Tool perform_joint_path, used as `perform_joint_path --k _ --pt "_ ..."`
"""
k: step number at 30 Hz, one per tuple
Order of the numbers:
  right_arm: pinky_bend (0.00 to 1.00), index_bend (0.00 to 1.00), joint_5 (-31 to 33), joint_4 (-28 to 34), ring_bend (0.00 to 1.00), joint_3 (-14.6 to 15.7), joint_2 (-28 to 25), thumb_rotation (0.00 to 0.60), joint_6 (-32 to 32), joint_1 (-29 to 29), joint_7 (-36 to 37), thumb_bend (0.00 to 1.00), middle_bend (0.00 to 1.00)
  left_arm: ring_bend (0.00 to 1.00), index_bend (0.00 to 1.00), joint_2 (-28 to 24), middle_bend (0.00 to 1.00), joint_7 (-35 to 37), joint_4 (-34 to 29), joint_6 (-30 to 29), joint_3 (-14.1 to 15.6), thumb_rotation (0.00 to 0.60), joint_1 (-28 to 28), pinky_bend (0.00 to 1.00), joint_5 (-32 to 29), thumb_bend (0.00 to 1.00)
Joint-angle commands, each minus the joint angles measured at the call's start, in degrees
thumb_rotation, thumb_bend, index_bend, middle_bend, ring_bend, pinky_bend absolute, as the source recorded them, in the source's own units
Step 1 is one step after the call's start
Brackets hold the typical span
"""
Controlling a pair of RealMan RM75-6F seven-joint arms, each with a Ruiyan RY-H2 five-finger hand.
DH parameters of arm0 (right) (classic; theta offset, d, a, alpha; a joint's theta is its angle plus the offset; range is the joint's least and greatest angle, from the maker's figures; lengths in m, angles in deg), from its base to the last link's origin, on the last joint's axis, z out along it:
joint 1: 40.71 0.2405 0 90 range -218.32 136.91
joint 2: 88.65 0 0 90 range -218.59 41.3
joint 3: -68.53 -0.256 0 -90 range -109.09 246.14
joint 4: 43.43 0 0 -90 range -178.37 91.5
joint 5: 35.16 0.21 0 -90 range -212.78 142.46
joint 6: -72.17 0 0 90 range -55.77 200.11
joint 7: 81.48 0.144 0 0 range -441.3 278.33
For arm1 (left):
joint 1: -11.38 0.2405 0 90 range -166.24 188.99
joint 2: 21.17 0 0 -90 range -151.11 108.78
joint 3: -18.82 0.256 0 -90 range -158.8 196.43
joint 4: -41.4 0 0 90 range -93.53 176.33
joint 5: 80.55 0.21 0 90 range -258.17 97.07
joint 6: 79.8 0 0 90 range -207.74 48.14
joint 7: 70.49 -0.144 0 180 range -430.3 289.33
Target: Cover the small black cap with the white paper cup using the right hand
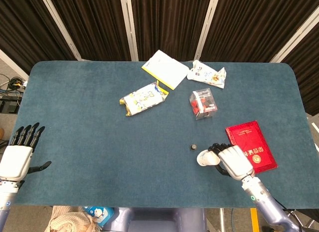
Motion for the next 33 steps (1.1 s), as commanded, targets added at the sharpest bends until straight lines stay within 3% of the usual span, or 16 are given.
perform_joint_path --k 1,16,30,33 --pt "0.5 0.4 1.2 0.1 0.4 -0.9 1.6 0.6 -0.3 0.9 -1.0 0.44 0.33 0.0 0.0 0.0 0.0 0.1 0.0 0.0 0.0 0.6 0.0 0.0 -0.1 0.0" --pt "0.5 0.4 4.9 -5.5 0.4 -3.5 9.6 0.6 -0.1 4.2 -4.1 0.44 0.33 0.0 0.0 -0.4 0.0 1.0 -0.2 -0.1 -0.1 0.6 0.0 0.0 0.0 0.0" --pt "0.5 0.4 7.3 -9.6 0.4 -3.6 13.0 0.6 0.6 5.1 -6.1 0.44 0.33 0.0 0.0 -0.3 0.0 0.9 -0.5 -0.2 0.1 0.6 0.0 0.0 0.3 0.0" --pt "0.48 0.32 7.9 -9.9 0.39 -3.6 13.3 0.6 0.9 5.1 -6.8 0.44 0.33 0.0 0.0 -0.2 0.0 0.7 -0.5 -0.2 0.3 0.6 0.0 0.0 0.5 0.0"
